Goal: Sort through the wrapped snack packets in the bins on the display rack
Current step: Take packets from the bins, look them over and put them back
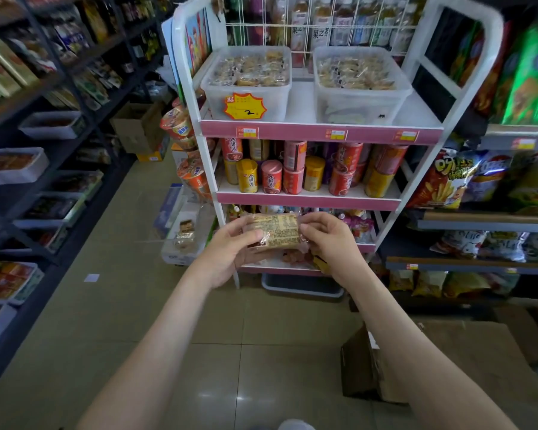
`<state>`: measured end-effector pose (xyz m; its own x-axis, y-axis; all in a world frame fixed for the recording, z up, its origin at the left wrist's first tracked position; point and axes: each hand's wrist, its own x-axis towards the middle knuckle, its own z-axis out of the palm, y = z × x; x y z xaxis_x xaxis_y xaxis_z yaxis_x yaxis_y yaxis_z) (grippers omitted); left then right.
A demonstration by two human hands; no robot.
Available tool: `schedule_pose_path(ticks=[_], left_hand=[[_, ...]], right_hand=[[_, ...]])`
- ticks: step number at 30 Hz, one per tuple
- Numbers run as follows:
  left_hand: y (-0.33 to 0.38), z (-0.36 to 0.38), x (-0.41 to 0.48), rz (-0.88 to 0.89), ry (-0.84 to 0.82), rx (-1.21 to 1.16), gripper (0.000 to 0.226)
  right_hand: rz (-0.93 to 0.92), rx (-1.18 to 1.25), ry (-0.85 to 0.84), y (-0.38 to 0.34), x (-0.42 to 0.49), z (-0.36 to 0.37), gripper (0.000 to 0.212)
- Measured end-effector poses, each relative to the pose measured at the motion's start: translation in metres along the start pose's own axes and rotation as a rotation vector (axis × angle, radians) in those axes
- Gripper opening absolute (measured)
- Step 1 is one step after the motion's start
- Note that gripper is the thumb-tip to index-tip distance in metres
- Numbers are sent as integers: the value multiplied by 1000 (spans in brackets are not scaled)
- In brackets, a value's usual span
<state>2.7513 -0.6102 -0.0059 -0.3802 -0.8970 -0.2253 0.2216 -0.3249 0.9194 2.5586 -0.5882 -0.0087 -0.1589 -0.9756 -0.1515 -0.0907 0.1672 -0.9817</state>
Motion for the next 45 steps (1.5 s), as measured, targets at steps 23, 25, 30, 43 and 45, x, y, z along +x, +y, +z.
schedule_pose_path(ticks=[23,25,30,43,45], left_hand=[[212,-67,244,620,388,974,49],[217,-70,271,551,364,986,56],[221,-74,307,504,338,1164,59],[235,-82,320,211,148,1393,82],[234,-80,323,214,159,1446,78]], right_hand=[[-516,-211,-111,-191,339,53,18],[-504,-309,-195,-187,358,56,19],[-551,-745,-383,-190,374,42,33],[-520,-1306,-739,-199,385,55,43],[-436,-1216,-755,-205,384,51,42]])
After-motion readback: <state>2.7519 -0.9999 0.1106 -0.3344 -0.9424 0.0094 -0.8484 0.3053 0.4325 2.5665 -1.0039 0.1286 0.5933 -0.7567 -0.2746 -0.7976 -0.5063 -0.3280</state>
